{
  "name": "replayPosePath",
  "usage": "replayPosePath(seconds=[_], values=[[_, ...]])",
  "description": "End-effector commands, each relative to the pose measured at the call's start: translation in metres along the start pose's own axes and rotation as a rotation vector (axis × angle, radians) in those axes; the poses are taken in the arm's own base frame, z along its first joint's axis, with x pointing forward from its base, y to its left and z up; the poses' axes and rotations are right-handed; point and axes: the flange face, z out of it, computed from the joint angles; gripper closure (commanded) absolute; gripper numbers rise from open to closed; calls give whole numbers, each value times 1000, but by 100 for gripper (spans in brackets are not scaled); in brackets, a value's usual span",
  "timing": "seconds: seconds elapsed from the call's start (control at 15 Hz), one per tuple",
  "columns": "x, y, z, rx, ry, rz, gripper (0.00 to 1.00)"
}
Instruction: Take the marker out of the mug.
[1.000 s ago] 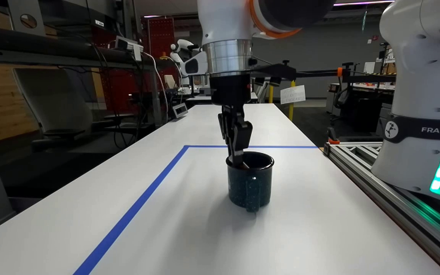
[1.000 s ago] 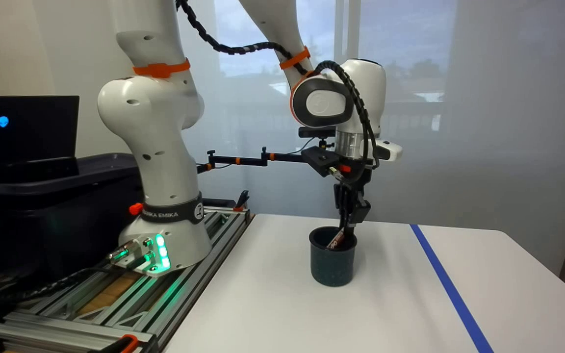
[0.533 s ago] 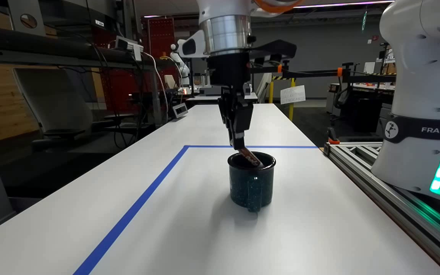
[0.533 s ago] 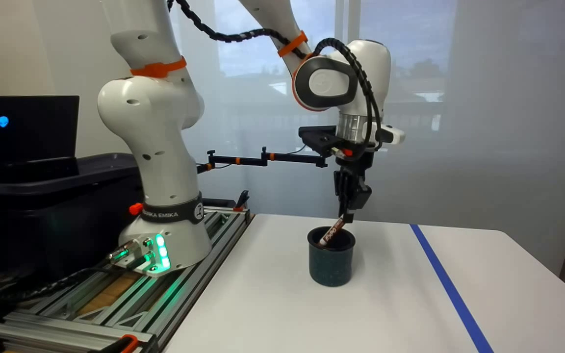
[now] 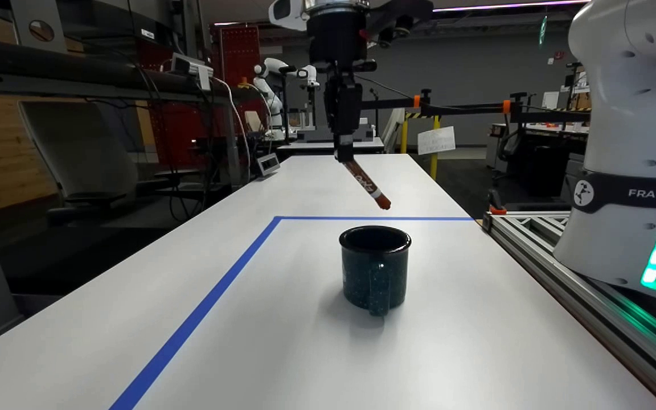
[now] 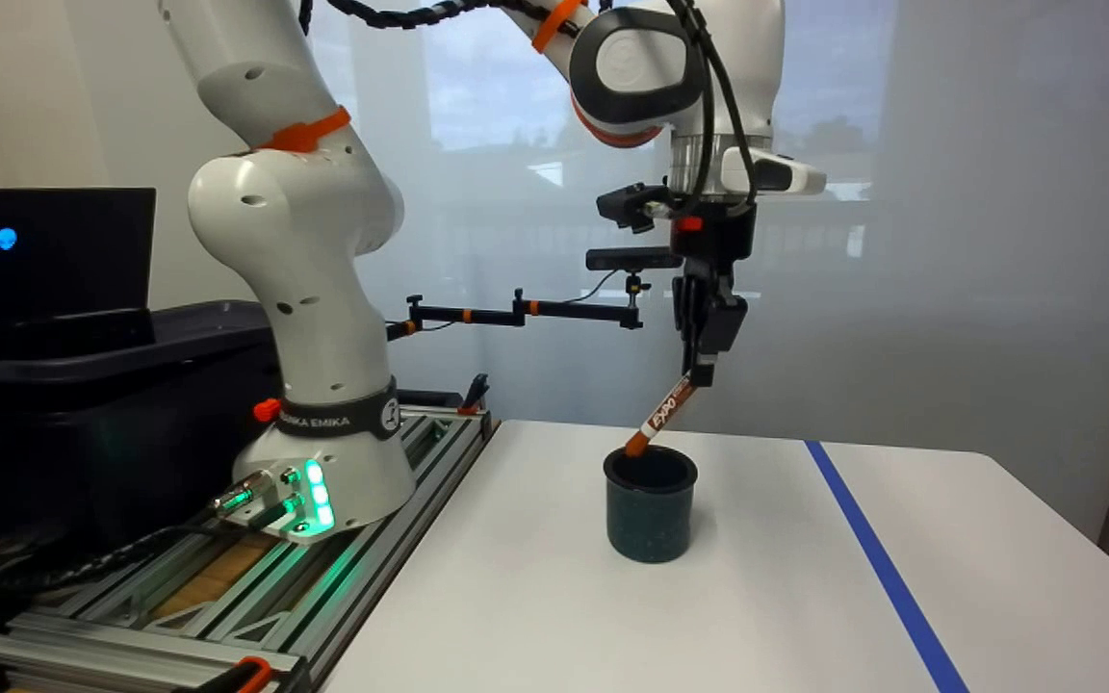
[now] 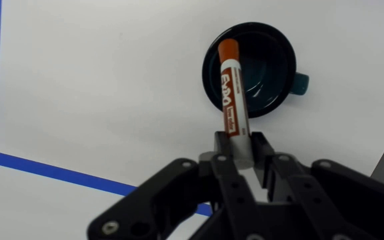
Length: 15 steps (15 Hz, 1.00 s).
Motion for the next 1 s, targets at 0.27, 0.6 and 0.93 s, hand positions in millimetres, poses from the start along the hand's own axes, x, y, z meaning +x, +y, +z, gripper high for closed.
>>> replayPosePath(seconds=[0.27, 0.6, 0.93], values=[[-30, 90, 14, 54, -18, 219, 95], [-27, 107, 76, 103, -65, 245, 95], [-19, 114, 137, 153, -105, 240, 95]])
